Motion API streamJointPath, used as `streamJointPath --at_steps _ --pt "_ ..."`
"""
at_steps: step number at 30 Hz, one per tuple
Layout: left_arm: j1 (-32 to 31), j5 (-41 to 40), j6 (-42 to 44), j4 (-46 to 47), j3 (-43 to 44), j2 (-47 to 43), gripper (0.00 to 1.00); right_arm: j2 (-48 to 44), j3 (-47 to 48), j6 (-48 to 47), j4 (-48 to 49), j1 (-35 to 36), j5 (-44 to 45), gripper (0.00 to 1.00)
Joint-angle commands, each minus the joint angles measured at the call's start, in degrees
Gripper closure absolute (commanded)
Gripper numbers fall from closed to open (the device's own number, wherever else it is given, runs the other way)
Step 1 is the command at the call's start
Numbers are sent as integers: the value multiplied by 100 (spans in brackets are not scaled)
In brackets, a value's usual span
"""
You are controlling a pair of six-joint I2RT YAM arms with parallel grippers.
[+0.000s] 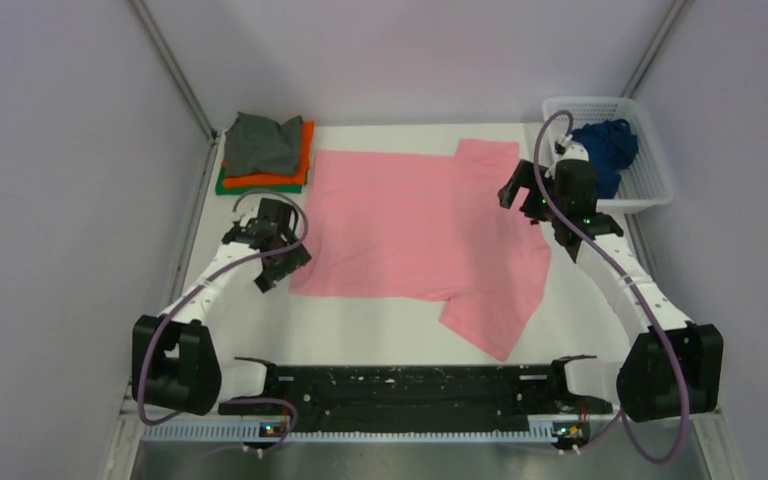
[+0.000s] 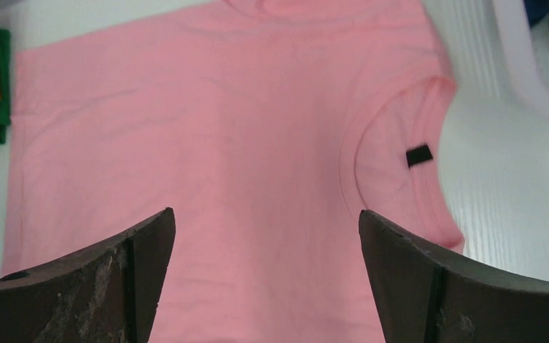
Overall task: Fold and stack the t-shirts
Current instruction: Flatten out the tshirt, then grab the side of the flattened tshirt closest away from the robot with both arms
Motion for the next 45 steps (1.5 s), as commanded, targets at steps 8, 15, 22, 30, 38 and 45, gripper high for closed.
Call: streamJointPath --at_steps 8,15,22,30,38,45 --pt "346 322 -597 919 -1214 -119 39 39 -328 259 -844 -32 -121 6" --pt "434 430 -658 1291 -1492 40 55 -33 -350 195 -1303 -30 -132 9" --pt "448 380 -814 1677 -1856 39 59 -134 -287 91 -2005 18 -329 12" --pt "448 536 -806 1850 -1788 206 100 -71 -299 -172 -3420 1616 275 22" --pt "456 212 -759 888 -1568 -276 100 16 -1274 935 -4228 3690 239 40" --pt "457 234 -748 694 -1544 -470 100 134 -1743 1115 -3706 3949 487 48"
